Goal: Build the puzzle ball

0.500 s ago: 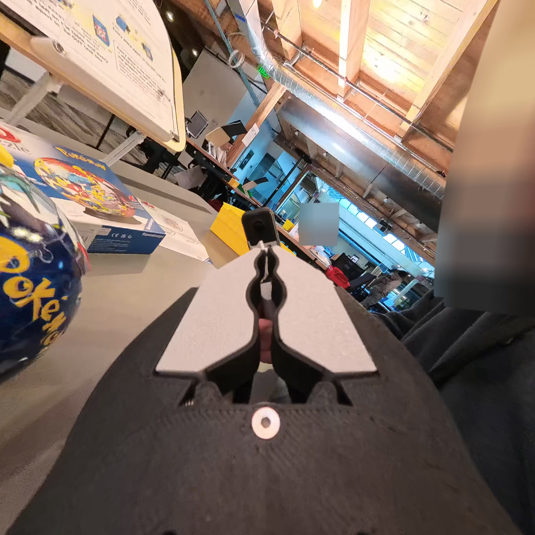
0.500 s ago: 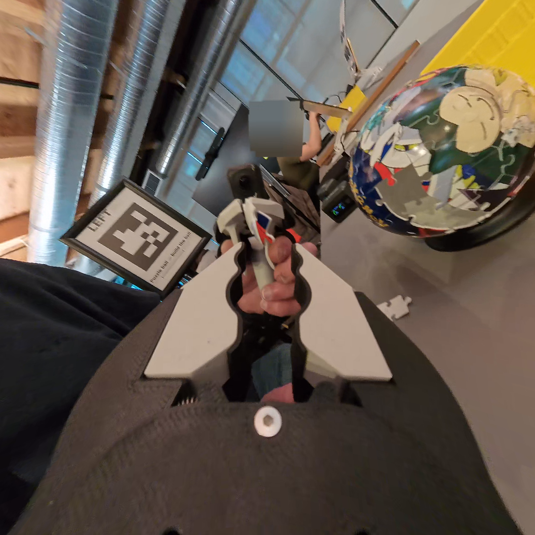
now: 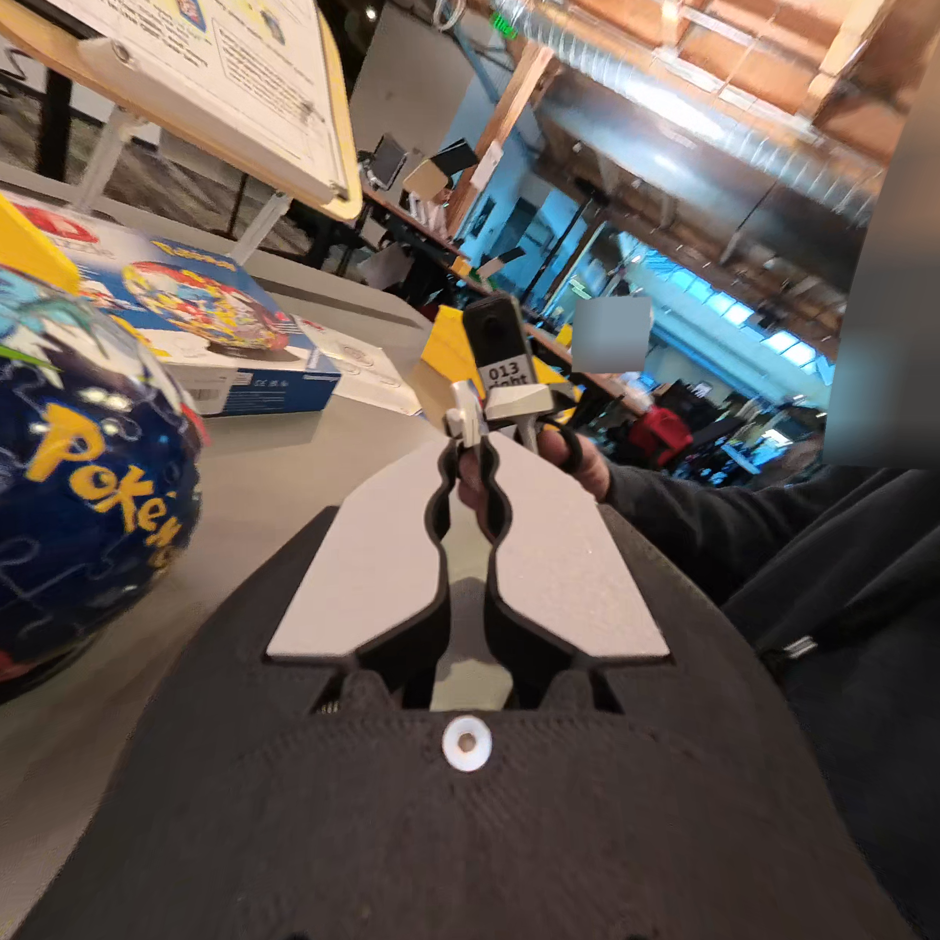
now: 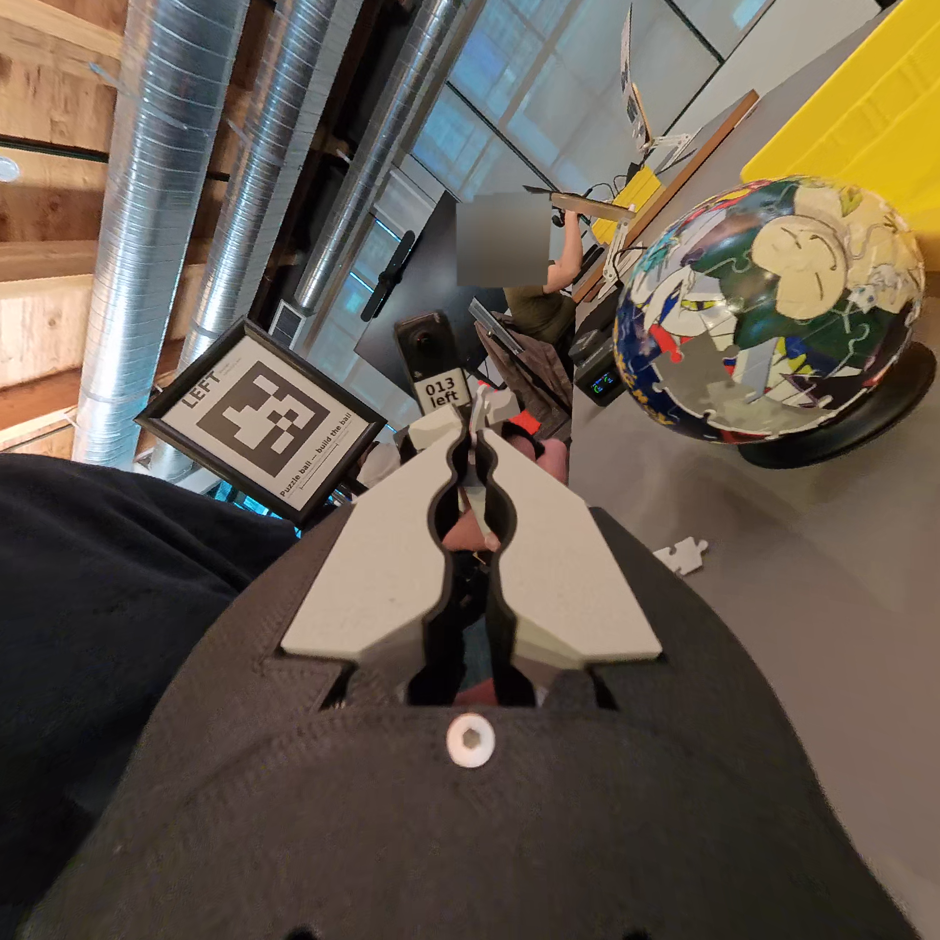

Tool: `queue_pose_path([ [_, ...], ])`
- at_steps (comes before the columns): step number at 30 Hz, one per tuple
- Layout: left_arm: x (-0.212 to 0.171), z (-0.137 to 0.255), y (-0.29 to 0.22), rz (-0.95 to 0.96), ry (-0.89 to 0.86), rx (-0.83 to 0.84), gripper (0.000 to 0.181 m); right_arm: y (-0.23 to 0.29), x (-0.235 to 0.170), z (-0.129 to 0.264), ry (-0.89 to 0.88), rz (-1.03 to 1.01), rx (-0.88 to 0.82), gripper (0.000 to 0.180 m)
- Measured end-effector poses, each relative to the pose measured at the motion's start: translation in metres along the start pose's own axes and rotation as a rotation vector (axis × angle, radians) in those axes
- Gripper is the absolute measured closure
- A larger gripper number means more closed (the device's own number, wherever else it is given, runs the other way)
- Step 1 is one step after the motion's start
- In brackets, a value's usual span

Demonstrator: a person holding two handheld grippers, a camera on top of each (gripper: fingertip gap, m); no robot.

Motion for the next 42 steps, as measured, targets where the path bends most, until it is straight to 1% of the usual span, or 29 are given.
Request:
queue_pose_path([
  [5,0.003,-0.004,0.002,-0.076,0.037,0.048,0.164,-0.002,-0.003,0.001,0.036,-0.021,0.013,0.179],
  [7,0.001,-0.005,0.002,-0.125,0.067,0.071,0.163,-0.006,-0.005,0.004,0.063,-0.005,-0.021,0.180],
  [9,0.005,0.000,0.007,-0.231,0.101,0.161,0.158,-0.013,-0.004,0.011,0.081,0.030,-0.074,0.180],
  [11,0.014,0.009,0.012,-0.400,0.129,0.272,0.141,-0.025,0.004,0.020,0.062,0.049,-0.140,0.180],
  [14,0.028,0.032,0.039,-0.649,0.202,0.512,0.107,-0.046,0.020,0.030,0.028,0.088,-0.252,0.180],
  [16,0.028,0.043,0.058,-0.742,0.276,0.603,0.082,-0.064,0.031,0.034,0.010,0.111,-0.329,0.179],
  [17,0.023,0.045,0.069,-0.775,0.336,0.622,0.067,-0.073,0.036,0.034,0.002,0.124,-0.362,0.180],
  [18,0.017,0.047,0.080,-0.797,0.395,0.634,0.056,-0.081,0.040,0.033,0.003,0.133,-0.389,0.180],
  [20,0.012,0.048,0.099,-0.824,0.442,0.638,0.054,-0.095,0.045,0.027,0.020,0.145,-0.418,0.180],
  [22,0.009,0.047,0.115,-0.808,0.475,0.637,0.051,-0.108,0.048,0.019,0.048,0.169,-0.456,0.180],
  [23,0.009,0.046,0.121,-0.814,0.486,0.636,0.051,-0.117,0.049,0.015,0.066,0.189,-0.496,0.180],
  [24,0.009,0.044,0.124,-0.822,0.489,0.630,0.051,-0.127,0.049,0.012,0.083,0.205,-0.536,0.180],
  [28,0.005,0.041,0.136,-0.811,0.494,0.585,0.055,-0.151,0.049,-0.007,0.147,0.224,-0.584,0.180],
  [29,0.004,0.039,0.136,-0.796,0.481,0.562,0.058,-0.151,0.050,-0.013,0.151,0.228,-0.564,0.180],
  [31,0.004,0.038,0.138,-0.788,0.468,0.557,0.060,-0.156,0.047,-0.020,0.209,0.256,-0.596,0.180],
  [33,0.005,0.037,0.138,-0.783,0.454,0.543,0.061,-0.154,0.045,-0.027,0.217,0.245,-0.566,0.180],
  [40,0.004,0.036,0.134,-0.673,0.402,0.483,0.062,-0.140,0.046,-0.025,0.247,0.249,-0.580,0.179],
  [42,0.004,0.035,0.130,-0.602,0.380,0.454,0.062,-0.133,0.046,-0.023,0.270,0.242,-0.586,0.179],
])
Point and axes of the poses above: each gripper's, where its closed fingertips meet, z back along the fingers, x out of its top, y = z × x across the jaws, the point moved 3 cm from there along z, back along the fingers, and after that the axes turned 1 degree about -y, right-handed, at the moved point
